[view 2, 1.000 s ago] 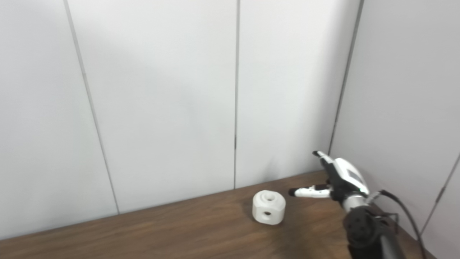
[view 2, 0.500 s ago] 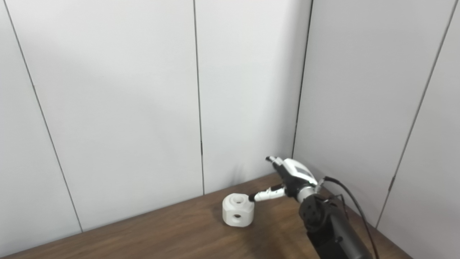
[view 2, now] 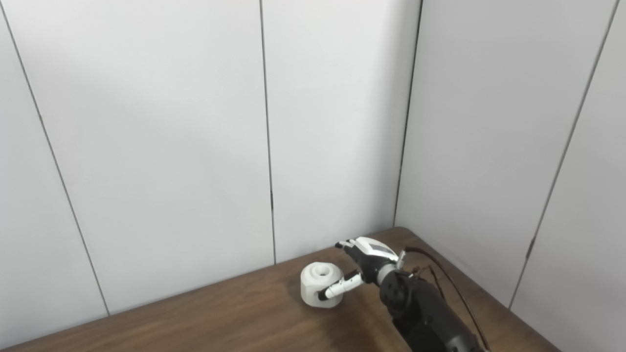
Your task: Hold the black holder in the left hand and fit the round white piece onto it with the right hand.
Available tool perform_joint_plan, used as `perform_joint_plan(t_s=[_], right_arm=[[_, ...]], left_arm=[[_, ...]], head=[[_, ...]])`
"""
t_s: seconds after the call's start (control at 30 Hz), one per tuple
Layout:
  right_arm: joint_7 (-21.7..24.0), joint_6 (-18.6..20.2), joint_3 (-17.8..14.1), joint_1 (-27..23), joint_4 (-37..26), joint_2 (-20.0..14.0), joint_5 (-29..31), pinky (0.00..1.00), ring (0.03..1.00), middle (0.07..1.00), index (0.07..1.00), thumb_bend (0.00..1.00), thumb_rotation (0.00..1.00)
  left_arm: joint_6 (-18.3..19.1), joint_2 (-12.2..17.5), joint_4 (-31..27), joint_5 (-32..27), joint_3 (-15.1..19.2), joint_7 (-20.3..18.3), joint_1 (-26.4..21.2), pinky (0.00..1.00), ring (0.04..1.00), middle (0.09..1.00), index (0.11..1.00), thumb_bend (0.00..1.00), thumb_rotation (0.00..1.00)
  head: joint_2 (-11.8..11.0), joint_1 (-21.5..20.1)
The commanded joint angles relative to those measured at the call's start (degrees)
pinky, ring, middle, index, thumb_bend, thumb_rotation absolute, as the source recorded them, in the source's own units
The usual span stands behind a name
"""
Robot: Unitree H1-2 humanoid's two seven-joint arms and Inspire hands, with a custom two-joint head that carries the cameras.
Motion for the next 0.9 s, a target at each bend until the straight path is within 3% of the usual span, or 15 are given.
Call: perform_joint_plan(t_s=[0.0, 0.37, 0.63, 0.87], right_arm=[[-1.4, -1.3, 0.0, -2.6, -0.8, -1.2, 0.2, 0.88, 1.0, 1.0, 0.942, 1.0, 0.51], [-2.1, -3.1, 3.8, -4.4, 3.0, -0.6, 0.5, 0.97, 1.0, 1.0, 0.924, 1.0, 0.47], [-2.1, -4.8, 5.3, -5.8, 4.3, -2.0, 0.0, 0.96, 1.0, 1.0, 0.879, 1.0, 0.44], [-3.8, -7.3, 4.1, -5.8, 4.9, -3.0, 0.8, 0.92, 1.0, 1.0, 0.85, 1.0, 0.43]], left_arm=[[0.7, 2.5, -1.0, 0.9, 0.6, -0.6, 0.2, 1.0, 1.0, 0.986, 0.48, 0.51, 0.04], [0.7, 2.9, -2.6, 1.1, 1.6, -0.8, 1.7, 1.0, 1.0, 0.991, 0.479, 0.51, 0.04], [0.7, 3.2, -3.8, 0.9, 2.1, -1.1, 2.5, 1.0, 1.0, 0.997, 0.479, 0.51, 0.04], [0.7, 3.0, -3.9, 1.2, 2.5, -1.4, 2.6, 1.0, 1.0, 0.998, 0.479, 0.51, 0.04]], head=[[0.0, 0.0], [0.4, 0.1], [0.6, 0.0], [0.4, 0.1]])
